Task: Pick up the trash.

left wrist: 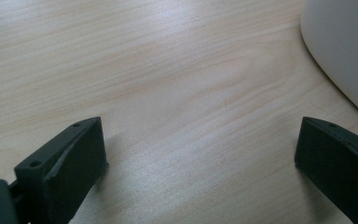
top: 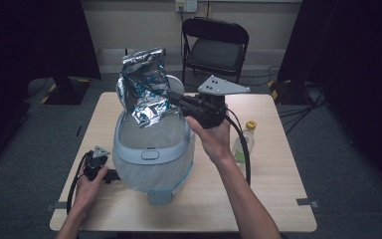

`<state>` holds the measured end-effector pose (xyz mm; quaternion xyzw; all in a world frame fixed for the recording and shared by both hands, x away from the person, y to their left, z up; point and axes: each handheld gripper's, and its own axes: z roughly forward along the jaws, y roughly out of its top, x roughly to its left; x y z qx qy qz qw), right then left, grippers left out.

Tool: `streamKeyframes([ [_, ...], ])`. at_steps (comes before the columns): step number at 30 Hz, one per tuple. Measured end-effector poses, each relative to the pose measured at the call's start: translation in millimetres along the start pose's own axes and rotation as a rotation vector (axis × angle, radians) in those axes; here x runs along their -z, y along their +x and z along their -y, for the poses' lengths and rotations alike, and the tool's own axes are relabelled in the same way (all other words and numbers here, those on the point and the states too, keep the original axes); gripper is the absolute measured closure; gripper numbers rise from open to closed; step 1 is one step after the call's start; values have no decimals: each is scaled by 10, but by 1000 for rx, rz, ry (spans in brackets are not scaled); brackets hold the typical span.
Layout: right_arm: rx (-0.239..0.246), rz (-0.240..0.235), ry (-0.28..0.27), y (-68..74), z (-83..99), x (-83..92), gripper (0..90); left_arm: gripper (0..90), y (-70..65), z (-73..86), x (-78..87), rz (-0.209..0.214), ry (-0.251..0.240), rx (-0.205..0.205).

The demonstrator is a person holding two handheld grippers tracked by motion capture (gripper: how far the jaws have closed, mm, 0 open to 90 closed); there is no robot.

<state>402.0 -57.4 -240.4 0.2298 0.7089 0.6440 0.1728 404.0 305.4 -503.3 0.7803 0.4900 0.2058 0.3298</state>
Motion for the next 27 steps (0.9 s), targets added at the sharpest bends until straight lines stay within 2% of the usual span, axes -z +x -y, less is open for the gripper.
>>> streamKeyframes([
  [9, 5, -4, 40, -18, 61, -104, 866, 14, 0, 0, 0, 0, 1, -1],
  [16, 17, -3, 72, -23, 116, -167, 805, 14, 0, 0, 0, 0, 0, 0],
  [27, 0, -7, 72, -55, 145, -160, 779, 14, 0, 0, 0, 0, 0, 0],
])
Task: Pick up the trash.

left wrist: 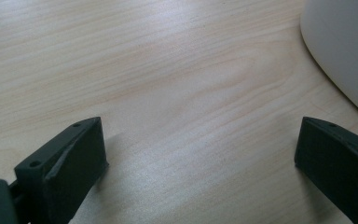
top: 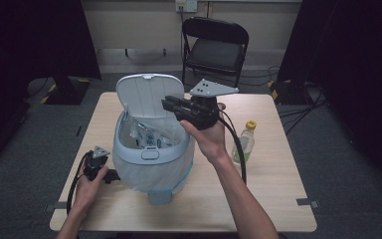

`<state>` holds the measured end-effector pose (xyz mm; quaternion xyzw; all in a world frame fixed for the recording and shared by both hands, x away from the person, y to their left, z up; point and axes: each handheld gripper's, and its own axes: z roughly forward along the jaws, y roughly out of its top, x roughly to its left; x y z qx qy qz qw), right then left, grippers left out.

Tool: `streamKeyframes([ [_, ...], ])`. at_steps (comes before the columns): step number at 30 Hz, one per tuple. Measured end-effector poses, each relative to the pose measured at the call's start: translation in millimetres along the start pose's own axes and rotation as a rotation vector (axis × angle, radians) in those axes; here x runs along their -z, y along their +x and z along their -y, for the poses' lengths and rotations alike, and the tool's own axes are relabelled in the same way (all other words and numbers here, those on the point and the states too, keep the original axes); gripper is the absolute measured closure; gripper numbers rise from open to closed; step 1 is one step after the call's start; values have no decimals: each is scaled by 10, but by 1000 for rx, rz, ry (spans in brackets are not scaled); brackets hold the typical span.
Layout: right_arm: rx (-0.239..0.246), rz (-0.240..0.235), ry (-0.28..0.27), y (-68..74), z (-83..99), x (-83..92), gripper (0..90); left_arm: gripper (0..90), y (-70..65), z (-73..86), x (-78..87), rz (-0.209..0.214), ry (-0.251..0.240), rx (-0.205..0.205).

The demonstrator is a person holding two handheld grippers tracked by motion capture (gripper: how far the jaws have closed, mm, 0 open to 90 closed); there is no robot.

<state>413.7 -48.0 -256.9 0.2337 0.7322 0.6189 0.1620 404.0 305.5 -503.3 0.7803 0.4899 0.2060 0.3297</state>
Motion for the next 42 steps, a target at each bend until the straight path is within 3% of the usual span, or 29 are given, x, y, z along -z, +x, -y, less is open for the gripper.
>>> streamKeyframes([
  [14, -15, 24, -2, -89, 42, 162, 723, 15, 0, 0, 0, 0, 0, 1],
  [20, -45, 57, -3, -175, 102, 280, 612, 14, 0, 0, 0, 0, 0, 0],
  [28, -73, 69, -3, -259, 139, 386, 484, 14, -1, 0, 0, 0, 0, 1],
  [30, -99, 62, 17, -314, 171, 437, 420, 14, 0, 0, 0, 0, 1, 1],
  [42, -134, 195, 37, -525, 350, 653, 326, 14, -1, 0, 0, 0, 0, 1],
])
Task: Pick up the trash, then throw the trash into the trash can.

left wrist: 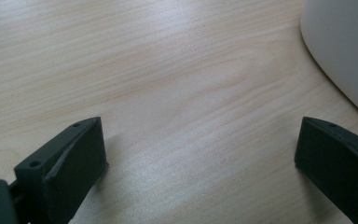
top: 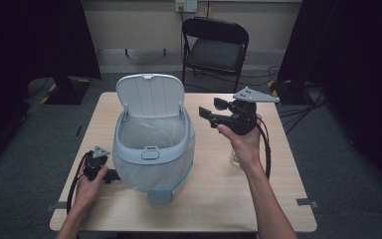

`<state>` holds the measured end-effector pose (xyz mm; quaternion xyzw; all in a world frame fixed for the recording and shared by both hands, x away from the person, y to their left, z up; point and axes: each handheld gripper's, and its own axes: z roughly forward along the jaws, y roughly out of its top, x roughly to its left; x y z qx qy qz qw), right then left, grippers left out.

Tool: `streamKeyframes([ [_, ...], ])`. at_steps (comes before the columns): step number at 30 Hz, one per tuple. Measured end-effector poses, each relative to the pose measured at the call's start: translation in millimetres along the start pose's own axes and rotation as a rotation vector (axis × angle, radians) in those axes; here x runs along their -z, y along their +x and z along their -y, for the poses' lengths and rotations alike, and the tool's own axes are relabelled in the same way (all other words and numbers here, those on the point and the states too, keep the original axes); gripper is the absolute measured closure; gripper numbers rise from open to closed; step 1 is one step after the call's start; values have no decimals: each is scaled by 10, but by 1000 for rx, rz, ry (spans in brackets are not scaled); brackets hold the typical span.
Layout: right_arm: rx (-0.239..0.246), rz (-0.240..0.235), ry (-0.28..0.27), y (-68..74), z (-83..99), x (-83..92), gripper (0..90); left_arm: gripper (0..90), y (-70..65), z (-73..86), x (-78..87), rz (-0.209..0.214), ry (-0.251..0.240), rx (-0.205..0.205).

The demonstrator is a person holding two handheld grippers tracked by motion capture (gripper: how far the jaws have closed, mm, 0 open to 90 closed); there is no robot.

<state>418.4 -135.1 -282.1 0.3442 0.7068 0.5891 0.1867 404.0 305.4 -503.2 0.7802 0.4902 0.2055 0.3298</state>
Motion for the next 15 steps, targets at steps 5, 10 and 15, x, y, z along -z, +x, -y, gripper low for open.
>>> streamKeyframes([
  [5, -24, 66, 17, -131, 60, 72, 262, 14, 0, 0, 0, 0, 0, 0],
  [10, -30, 125, 26, -205, 103, 154, 252, 10, -8, -1, -1, -8, 0, 4],
  [15, -43, 196, 32, -332, 135, 288, 208, 9, -10, -1, -3, -6, 1, 7],
])
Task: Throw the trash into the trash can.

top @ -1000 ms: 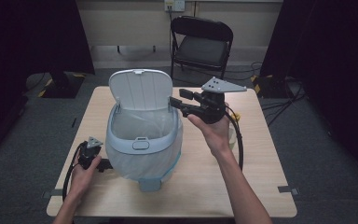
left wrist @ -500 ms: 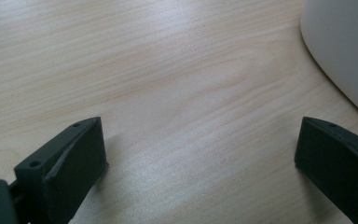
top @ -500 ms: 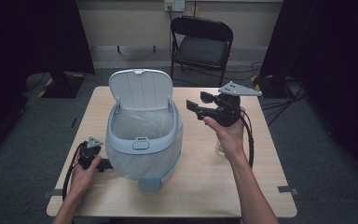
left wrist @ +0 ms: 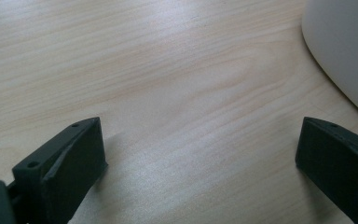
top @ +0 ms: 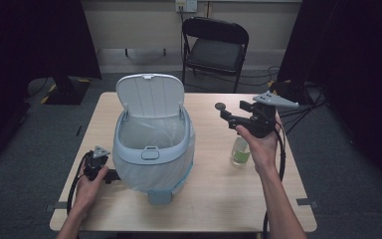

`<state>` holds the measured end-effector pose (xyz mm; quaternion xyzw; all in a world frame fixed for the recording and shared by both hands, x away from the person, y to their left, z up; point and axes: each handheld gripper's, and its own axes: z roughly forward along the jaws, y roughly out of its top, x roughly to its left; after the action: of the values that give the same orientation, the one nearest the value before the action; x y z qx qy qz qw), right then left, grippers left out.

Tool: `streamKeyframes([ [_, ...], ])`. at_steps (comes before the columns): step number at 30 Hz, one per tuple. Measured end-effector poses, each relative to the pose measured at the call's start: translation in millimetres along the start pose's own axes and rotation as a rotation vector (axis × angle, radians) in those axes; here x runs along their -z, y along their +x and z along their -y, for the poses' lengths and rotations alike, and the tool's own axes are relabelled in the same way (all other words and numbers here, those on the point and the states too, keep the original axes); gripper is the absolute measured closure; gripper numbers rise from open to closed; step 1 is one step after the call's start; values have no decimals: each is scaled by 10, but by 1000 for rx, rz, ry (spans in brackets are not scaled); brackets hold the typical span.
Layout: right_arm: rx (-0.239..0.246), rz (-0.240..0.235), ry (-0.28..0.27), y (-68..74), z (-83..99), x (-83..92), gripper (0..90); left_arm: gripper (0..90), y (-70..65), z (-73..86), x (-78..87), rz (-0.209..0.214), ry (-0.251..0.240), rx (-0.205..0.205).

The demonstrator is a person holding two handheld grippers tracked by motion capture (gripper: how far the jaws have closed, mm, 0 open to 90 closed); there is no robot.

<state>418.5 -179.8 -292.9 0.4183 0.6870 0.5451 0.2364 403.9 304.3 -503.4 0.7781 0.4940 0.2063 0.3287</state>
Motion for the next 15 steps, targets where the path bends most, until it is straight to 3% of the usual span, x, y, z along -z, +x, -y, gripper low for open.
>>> streamKeyframes([
  [5, -9, 62, 8, -164, 52, 91, 154, 2, 1, -2, -3, -1, 1, -4],
  [15, -42, 67, 65, -359, 346, 105, 155, 2, 1, -2, -3, -1, 0, -4],
])
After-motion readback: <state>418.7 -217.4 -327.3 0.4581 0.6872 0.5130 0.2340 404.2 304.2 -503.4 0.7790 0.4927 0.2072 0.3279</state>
